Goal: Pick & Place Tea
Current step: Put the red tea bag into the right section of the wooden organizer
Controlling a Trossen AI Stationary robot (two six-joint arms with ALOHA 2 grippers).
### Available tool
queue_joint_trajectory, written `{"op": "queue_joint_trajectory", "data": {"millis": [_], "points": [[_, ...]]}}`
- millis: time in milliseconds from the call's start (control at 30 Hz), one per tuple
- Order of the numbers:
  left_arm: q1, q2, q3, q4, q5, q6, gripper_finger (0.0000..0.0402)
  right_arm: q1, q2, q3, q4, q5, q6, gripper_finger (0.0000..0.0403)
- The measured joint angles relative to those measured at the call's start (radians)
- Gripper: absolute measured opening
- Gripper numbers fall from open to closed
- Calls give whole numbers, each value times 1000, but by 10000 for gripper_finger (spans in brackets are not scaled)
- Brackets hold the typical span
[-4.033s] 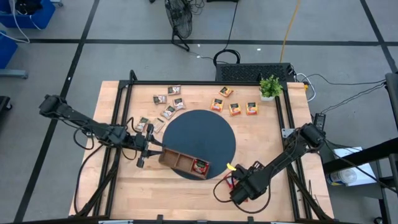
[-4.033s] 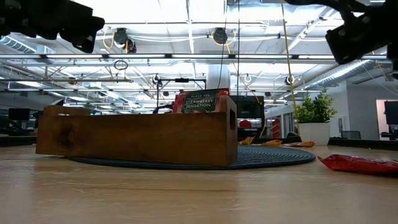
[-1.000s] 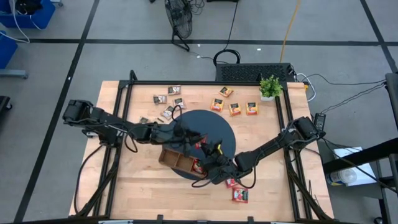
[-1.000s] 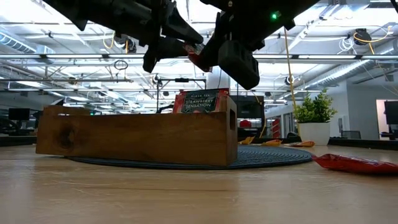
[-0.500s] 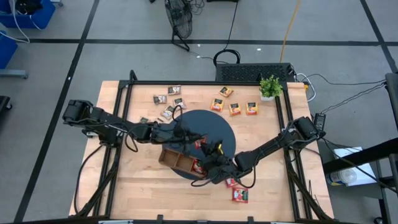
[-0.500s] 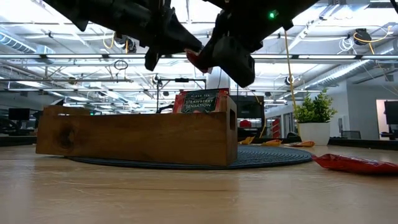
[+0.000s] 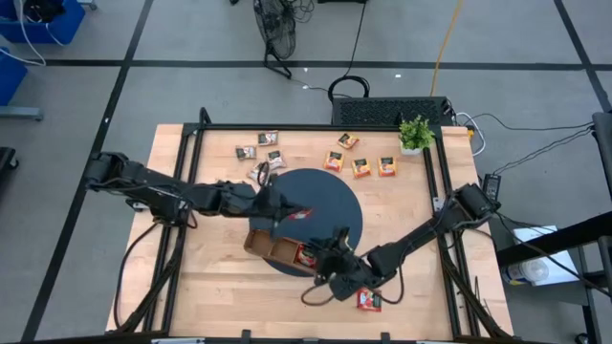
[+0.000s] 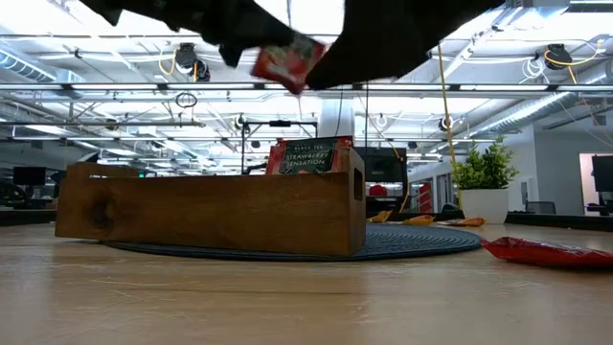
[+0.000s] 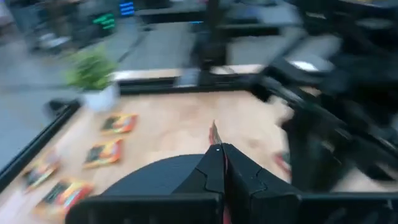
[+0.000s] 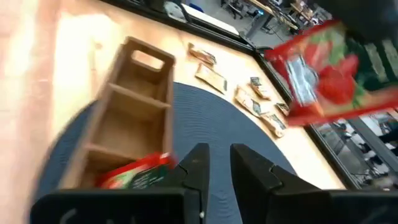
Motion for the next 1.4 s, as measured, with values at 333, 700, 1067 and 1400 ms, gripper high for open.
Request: {"op": "queue_joint_trajectory", "data": {"millis": [333, 700, 1067, 1400], "points": [[-110, 3, -160, 192, 382, 196, 1, 152, -142, 0, -220, 216, 176, 45], [-127, 227, -316, 763, 403, 265, 1, 160, -158, -3, -247, 207, 224, 38], [-106, 433, -225, 852, 418, 277, 1, 138, -158, -69, -229, 208, 245, 33], [-69, 497, -177, 843, 447, 267, 3, 136, -158, -71, -194, 205, 216, 33]]}}
